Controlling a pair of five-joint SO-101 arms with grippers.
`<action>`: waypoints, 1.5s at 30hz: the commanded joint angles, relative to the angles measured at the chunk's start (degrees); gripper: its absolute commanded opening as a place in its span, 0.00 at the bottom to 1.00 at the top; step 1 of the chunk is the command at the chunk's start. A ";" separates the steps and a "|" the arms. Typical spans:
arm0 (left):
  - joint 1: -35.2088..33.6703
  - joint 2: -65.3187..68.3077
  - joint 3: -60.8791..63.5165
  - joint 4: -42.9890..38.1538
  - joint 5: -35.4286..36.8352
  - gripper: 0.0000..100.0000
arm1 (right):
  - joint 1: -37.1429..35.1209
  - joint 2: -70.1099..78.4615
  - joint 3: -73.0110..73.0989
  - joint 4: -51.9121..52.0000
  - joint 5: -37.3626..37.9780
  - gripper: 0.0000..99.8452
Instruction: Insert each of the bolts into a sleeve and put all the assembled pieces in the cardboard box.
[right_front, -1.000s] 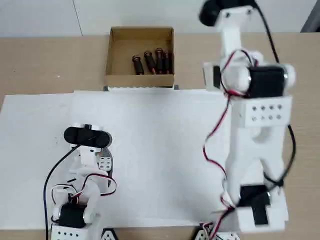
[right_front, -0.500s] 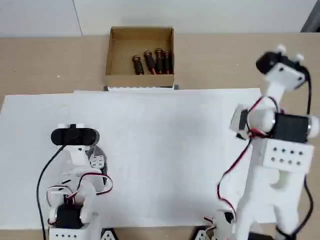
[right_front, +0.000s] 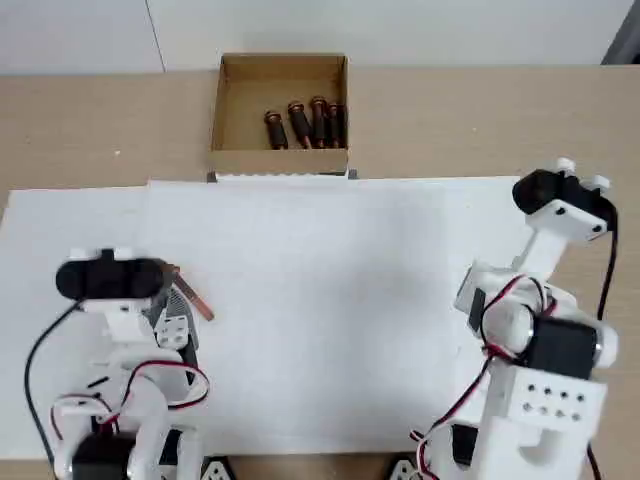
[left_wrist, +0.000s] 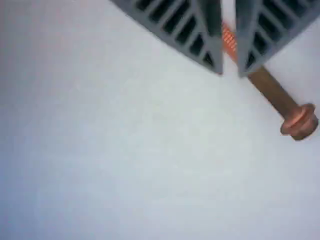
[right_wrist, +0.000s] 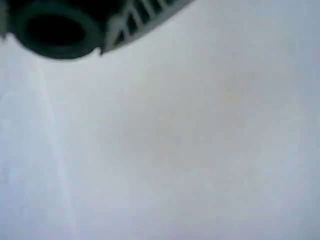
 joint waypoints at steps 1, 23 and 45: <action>-0.35 12.57 -9.71 1.05 4.31 0.01 | 0.57 -1.54 0.00 -1.45 -0.53 0.00; -0.88 76.75 -41.63 16.18 33.32 0.01 | 6.20 -1.98 0.26 -0.84 -0.26 0.00; -10.02 92.48 -45.58 5.54 32.00 0.01 | 6.20 -1.63 0.35 -0.75 -0.26 0.00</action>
